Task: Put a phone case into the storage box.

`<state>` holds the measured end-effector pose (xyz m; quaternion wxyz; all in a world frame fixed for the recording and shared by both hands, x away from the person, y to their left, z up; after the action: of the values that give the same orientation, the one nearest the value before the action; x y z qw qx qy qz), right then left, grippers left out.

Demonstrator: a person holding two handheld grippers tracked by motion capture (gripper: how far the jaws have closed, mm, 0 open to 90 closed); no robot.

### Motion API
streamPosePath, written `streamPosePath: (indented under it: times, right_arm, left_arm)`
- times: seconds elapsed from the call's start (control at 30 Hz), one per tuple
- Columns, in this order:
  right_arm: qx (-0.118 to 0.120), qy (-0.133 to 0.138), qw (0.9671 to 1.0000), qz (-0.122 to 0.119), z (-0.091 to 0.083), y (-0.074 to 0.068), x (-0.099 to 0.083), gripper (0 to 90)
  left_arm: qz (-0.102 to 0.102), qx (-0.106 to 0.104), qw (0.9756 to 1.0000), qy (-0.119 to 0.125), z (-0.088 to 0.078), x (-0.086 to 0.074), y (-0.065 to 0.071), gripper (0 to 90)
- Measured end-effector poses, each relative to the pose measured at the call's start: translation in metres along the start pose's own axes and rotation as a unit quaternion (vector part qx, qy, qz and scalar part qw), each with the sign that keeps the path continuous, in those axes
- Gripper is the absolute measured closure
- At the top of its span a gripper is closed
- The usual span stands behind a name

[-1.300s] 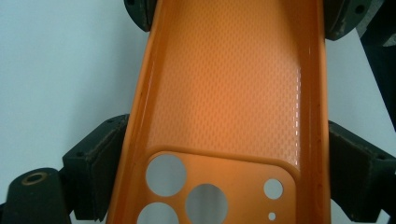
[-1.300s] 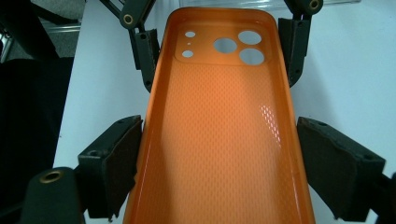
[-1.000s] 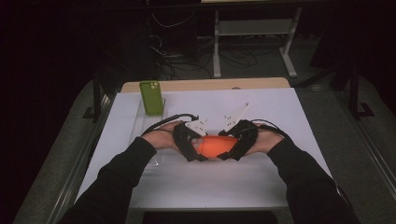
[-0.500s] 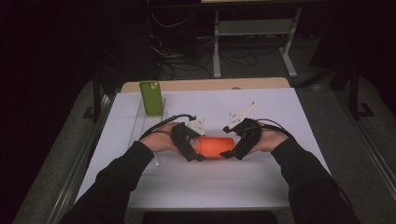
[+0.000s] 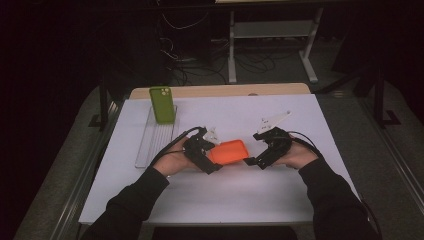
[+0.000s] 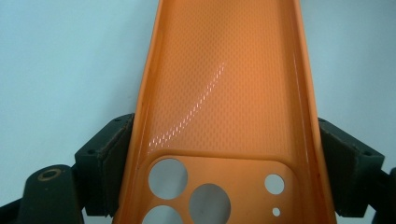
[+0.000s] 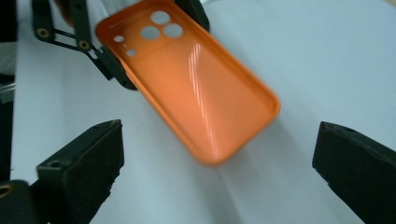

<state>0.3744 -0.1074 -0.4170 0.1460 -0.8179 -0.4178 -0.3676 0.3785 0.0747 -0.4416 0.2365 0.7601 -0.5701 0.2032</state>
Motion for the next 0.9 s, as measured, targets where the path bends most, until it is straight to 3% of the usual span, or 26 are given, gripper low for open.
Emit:
streamPosePath:
  times: [0.13, 0.23, 0.3, 0.37, 0.43, 0.5, 0.63, 0.73, 0.8, 0.9]
  right_arm:
    - [-0.024, -0.013, 0.9989, 0.039, 0.002, 0.004, -0.009, 0.0]
    - [-0.043, -0.023, 0.9969, 0.061, 0.003, 0.005, -0.017, 0.0]
    - [-0.059, -0.029, 0.9946, 0.08, 0.004, 0.005, -0.022, 0.0]
    - [-0.061, -0.029, 0.9924, 0.103, 0.005, 0.003, -0.026, 0.0]
    - [-0.074, -0.021, 0.99, 0.119, 0.006, 0.002, -0.029, 0.0]
    - [-0.08, -0.015, 0.986, 0.145, 0.008, -0.003, -0.031, 0.0]
    - [-0.103, -0.002, 0.9808, 0.165, 0.01, -0.007, -0.034, 0.0]
    - [-0.113, 0.005, 0.9789, 0.17, 0.012, -0.01, -0.036, 0.0]
    - [-0.11, 0.005, 0.9779, 0.177, 0.015, -0.013, -0.037, 0.0]
    - [-0.118, 0.012, 0.9788, 0.167, 0.018, -0.017, -0.034, 0.0]
  left_arm:
    - [-0.02, 0.025, 0.9995, 0.0, -0.001, 0.0, 0.0, 16.0]
    - [-0.045, 0.034, 0.9982, 0.019, -0.003, 0.0, 0.001, 16.0]
    - [-0.064, 0.037, 0.9968, 0.032, -0.005, -0.002, 0.001, 16.0]
    - [-0.074, 0.036, 0.9959, 0.039, -0.006, -0.004, 0.001, 16.0]
    - [-0.076, 0.039, 0.9959, 0.029, -0.007, -0.008, 0.0, 16.0]
    - [-0.088, 0.042, 0.9946, 0.036, -0.008, -0.011, 0.0, 16.0]
    - [-0.1, 0.047, 0.9932, 0.038, -0.006, -0.016, 0.0, 16.0]
    - [-0.105, 0.044, 0.9927, 0.038, -0.007, -0.019, 0.001, 16.0]
    - [-0.105, 0.042, 0.9929, 0.037, -0.009, -0.02, 0.0, 15.9]
    - [-0.104, 0.042, 0.9929, 0.04, -0.01, -0.021, 0.001, 15.9]
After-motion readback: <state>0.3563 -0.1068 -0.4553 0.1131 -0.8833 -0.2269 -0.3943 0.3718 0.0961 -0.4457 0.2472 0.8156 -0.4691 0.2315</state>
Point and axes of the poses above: each handheld gripper's, and its own axes: z roughly forward along the jaws, x roughly out of its top, y roughly to its right, the point moved 6 cm from there along z, roughly forward along the jaws, and after that the axes turned 14 degrees about -x, right-handed, at the moved point
